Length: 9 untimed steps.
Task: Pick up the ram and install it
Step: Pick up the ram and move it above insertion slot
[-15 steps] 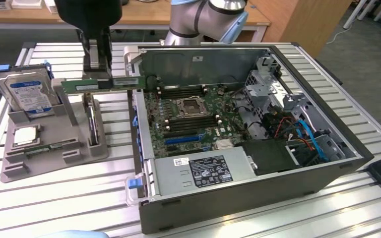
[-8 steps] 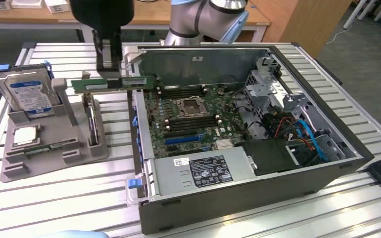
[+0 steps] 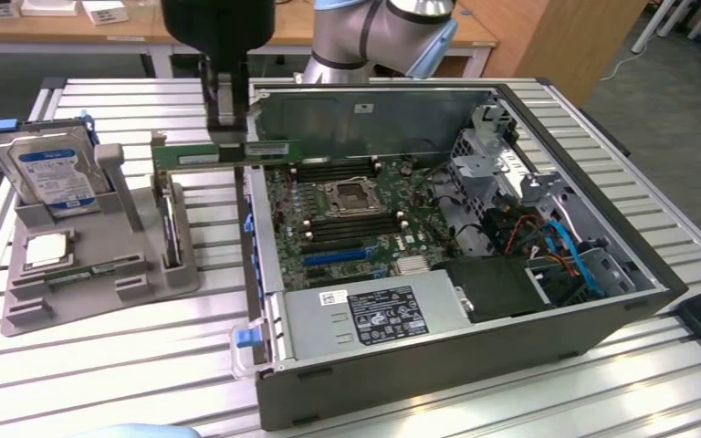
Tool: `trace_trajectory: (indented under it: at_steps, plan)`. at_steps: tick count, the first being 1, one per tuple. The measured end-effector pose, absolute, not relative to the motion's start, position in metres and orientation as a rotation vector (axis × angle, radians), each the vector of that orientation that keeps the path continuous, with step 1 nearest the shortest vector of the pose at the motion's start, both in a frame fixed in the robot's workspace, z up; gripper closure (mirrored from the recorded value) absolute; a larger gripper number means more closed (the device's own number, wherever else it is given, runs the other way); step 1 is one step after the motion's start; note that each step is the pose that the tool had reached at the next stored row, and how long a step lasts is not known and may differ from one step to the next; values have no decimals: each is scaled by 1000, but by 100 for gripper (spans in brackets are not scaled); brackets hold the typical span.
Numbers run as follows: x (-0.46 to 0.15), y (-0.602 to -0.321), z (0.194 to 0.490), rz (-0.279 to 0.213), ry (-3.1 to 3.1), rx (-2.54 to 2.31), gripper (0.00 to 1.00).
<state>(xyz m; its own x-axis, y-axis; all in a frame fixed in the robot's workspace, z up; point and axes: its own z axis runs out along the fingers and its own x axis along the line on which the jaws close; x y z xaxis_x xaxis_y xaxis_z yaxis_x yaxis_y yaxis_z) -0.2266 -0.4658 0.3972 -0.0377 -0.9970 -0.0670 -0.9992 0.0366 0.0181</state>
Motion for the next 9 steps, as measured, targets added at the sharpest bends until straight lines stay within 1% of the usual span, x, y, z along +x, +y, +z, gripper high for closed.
trace_trajectory:
  at_steps: [9]
  plan:
    - [-214,-468,397,95,2237,-2155,86]
